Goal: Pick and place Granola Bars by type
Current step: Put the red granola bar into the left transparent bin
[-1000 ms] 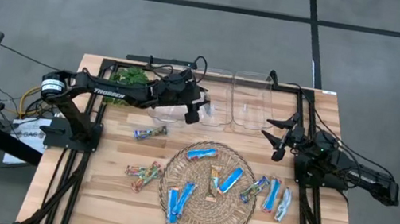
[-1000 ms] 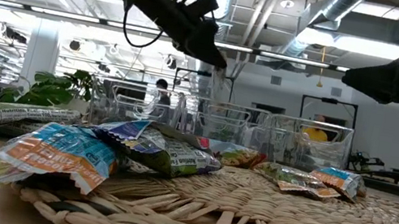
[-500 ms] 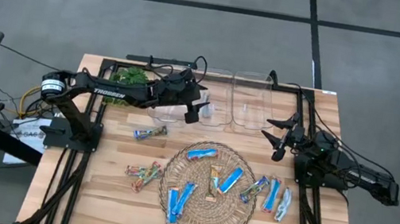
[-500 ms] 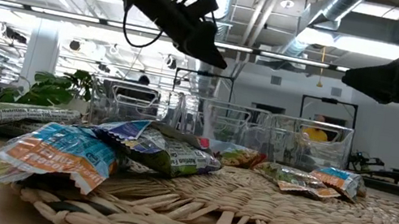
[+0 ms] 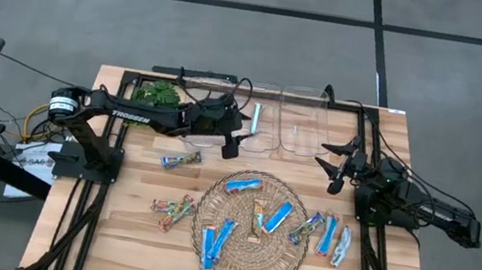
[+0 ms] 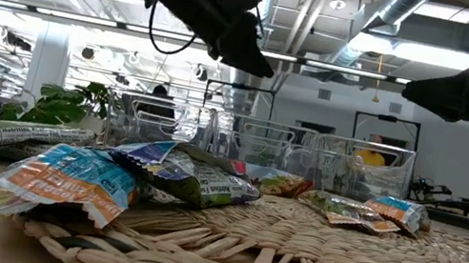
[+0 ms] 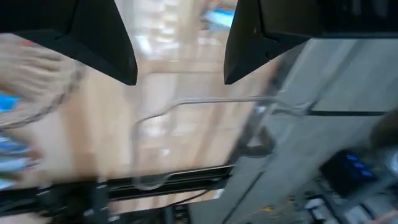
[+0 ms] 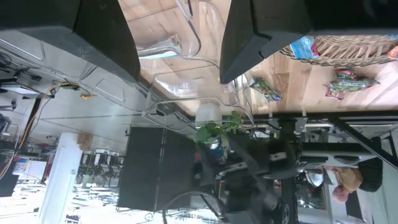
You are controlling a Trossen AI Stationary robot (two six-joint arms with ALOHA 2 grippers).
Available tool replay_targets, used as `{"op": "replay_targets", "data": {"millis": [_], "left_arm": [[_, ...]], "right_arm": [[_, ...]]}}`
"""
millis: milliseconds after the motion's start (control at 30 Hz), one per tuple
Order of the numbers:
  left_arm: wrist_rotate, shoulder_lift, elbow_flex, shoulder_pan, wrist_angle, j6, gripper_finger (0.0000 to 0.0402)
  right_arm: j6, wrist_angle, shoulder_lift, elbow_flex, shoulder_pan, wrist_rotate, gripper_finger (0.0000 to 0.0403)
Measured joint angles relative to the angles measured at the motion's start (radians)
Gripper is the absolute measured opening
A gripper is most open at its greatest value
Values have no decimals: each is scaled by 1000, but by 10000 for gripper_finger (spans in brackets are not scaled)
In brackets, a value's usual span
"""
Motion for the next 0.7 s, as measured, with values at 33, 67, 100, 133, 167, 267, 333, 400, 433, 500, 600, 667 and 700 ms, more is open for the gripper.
{"op": "replay_targets", "data": {"millis": [33,67,100,133,167,267,333,400,433,500,600,667,700], "left_arm": [[17,0,0,-9,-6,-23,232],[36,0,0,-18,-13,-50,231],[55,0,0,-26,-23,-78,230],[72,-1,0,-36,-36,-106,229],[87,-1,0,-45,-52,-129,229],[114,-1,0,-76,-110,-163,229],[125,-1,0,-98,-150,-164,229],[137,-2,0,-121,-195,-162,229],[147,-2,0,-134,-219,-162,229],[168,-14,0,-161,-281,-181,229],[200,-40,0,-214,-375,-238,229],[202,-53,0,-250,-441,-268,229],[203,-58,0,-268,-474,-283,229]], "right_arm": [[0,0,0,0,0,0,215],[0,0,0,0,0,0,215],[0,0,0,0,0,0,215],[0,0,0,0,0,0,215],[0,0,0,0,0,0,215],[0,0,0,0,0,0,215],[0,0,0,0,0,0,215],[0,0,0,0,0,0,215],[0,0,0,0,0,0,215],[0,0,0,0,0,0,215],[0,0,0,0,0,0,215],[0,0,0,0,0,0,215],[0,0,0,0,0,0,215]]}}
